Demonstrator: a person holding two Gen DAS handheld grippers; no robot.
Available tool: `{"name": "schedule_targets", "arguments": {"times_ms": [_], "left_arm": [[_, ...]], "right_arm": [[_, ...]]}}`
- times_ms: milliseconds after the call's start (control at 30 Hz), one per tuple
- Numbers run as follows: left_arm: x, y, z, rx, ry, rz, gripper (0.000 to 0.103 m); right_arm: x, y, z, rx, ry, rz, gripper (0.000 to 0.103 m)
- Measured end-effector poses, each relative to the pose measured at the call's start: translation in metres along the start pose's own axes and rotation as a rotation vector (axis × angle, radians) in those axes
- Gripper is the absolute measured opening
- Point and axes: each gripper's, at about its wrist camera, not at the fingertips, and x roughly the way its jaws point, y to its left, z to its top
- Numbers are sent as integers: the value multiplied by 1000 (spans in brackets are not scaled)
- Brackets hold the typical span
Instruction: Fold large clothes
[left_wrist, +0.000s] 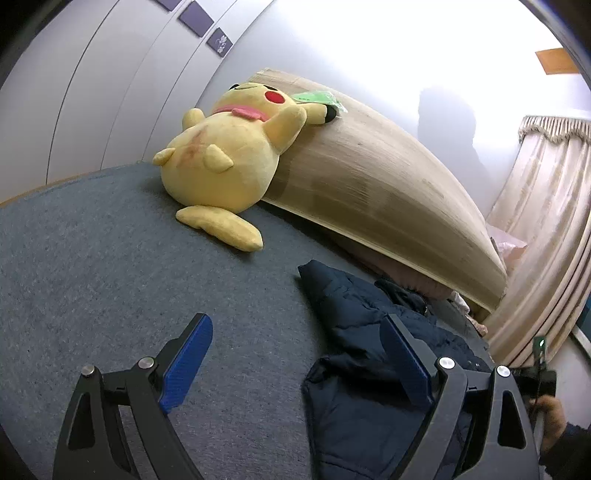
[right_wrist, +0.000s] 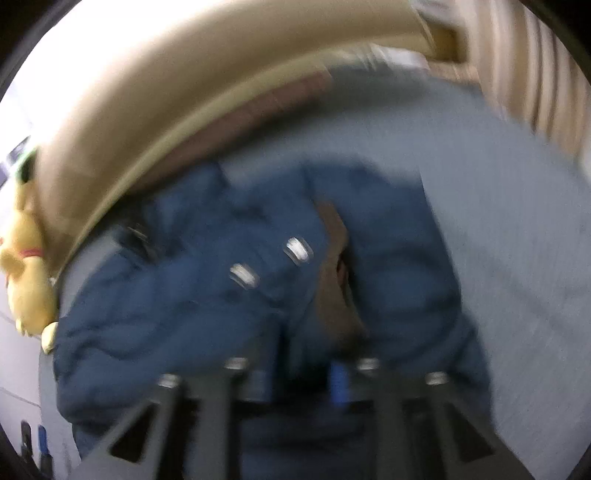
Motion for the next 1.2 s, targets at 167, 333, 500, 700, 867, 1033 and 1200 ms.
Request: {"name": "schedule_targets", "arguments": {"times_ms": [167, 333, 500, 700, 867, 1033, 1200], "left_arm": [[-1, -3, 0, 18, -5, 3, 92], [-14, -26, 12, 100, -21, 84, 92], [8, -92, 35, 246, 23, 136, 92], [83, -160, 21, 421, 89, 189, 92], [143, -169, -29, 587, 270, 280, 92], [148, -154, -45, 589, 290, 275, 93], [136, -151, -46, 590, 267, 242, 93]], "right_arm": [[-17, -11, 3, 17, -29, 42, 89], [-61, -3, 2, -34, -111, 2, 89], [-89, 54, -9, -291, -231, 35, 90], [-40, 107, -17, -426, -245, -15, 90], [12, 101, -30, -438, -139, -96, 91], [21, 94, -32, -431, -136, -109, 99], [24, 92, -30, -425, -117, -123, 101]]}}
